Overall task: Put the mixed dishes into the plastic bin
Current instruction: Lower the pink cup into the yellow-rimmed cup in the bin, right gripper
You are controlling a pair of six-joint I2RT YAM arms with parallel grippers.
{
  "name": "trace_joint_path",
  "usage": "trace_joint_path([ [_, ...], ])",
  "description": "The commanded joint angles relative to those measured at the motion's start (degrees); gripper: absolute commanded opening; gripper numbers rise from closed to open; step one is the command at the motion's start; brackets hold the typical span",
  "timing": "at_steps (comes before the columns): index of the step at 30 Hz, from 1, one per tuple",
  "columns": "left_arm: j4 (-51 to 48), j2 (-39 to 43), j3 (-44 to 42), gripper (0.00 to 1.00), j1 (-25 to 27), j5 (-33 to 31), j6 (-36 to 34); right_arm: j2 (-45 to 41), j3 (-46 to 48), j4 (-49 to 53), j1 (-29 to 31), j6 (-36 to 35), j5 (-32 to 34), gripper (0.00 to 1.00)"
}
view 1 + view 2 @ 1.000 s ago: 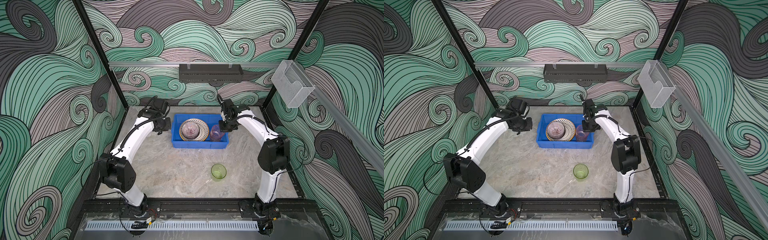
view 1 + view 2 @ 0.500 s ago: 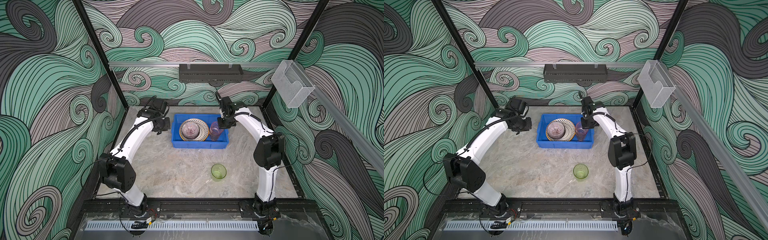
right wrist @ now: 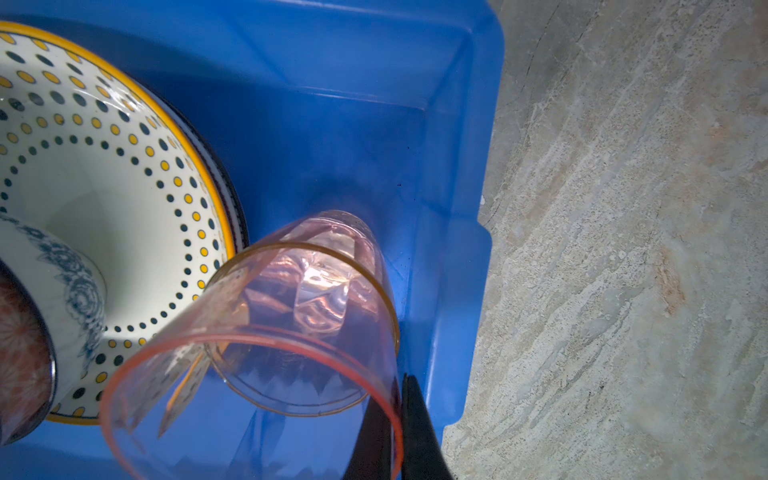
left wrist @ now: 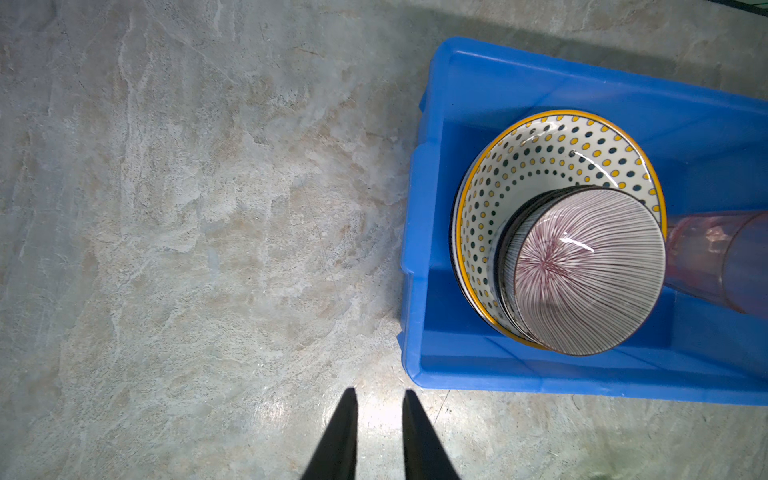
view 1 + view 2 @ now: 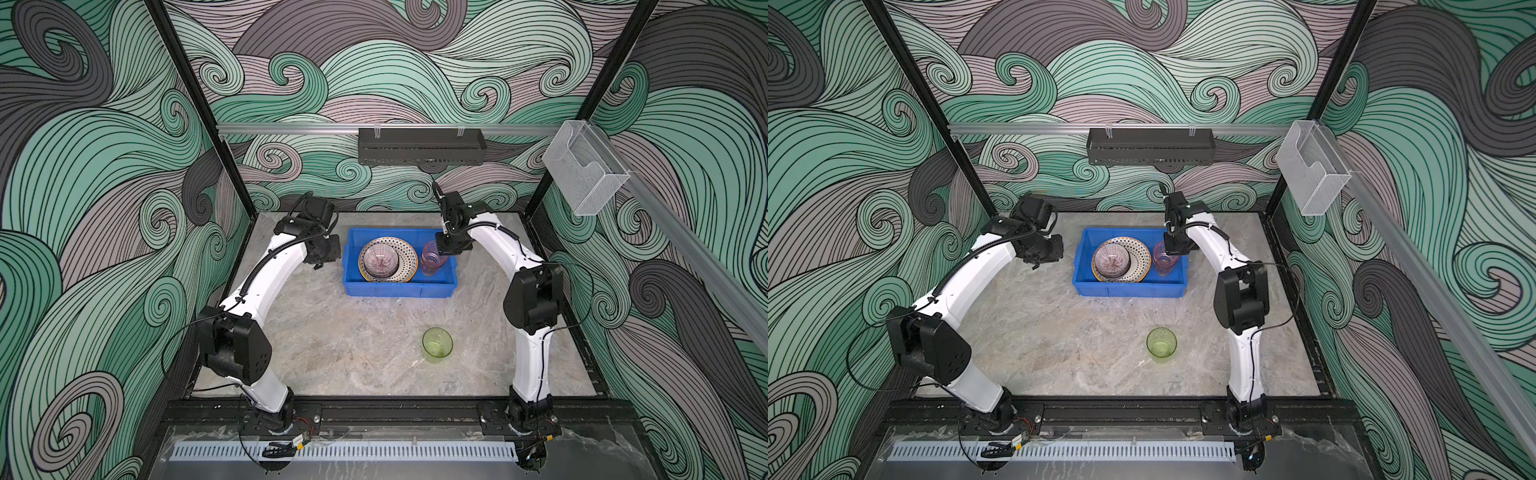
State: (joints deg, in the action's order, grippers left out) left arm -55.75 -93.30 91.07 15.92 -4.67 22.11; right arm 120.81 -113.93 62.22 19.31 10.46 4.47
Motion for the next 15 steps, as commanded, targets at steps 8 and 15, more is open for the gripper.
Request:
trace_joint_path([
  [8, -2.28, -0.40, 1.31, 0.23, -0.63, 0.54, 0.66, 2.28, -2.35, 1.06, -0.41, -0.40, -0.37, 0.11],
  [15, -1.94, -0.33, 1.07, 0.23, -0.81, 0.87, 0.75, 2.07, -3.62, 1.81, -0.59, -0.09, -0.93, 0.22],
])
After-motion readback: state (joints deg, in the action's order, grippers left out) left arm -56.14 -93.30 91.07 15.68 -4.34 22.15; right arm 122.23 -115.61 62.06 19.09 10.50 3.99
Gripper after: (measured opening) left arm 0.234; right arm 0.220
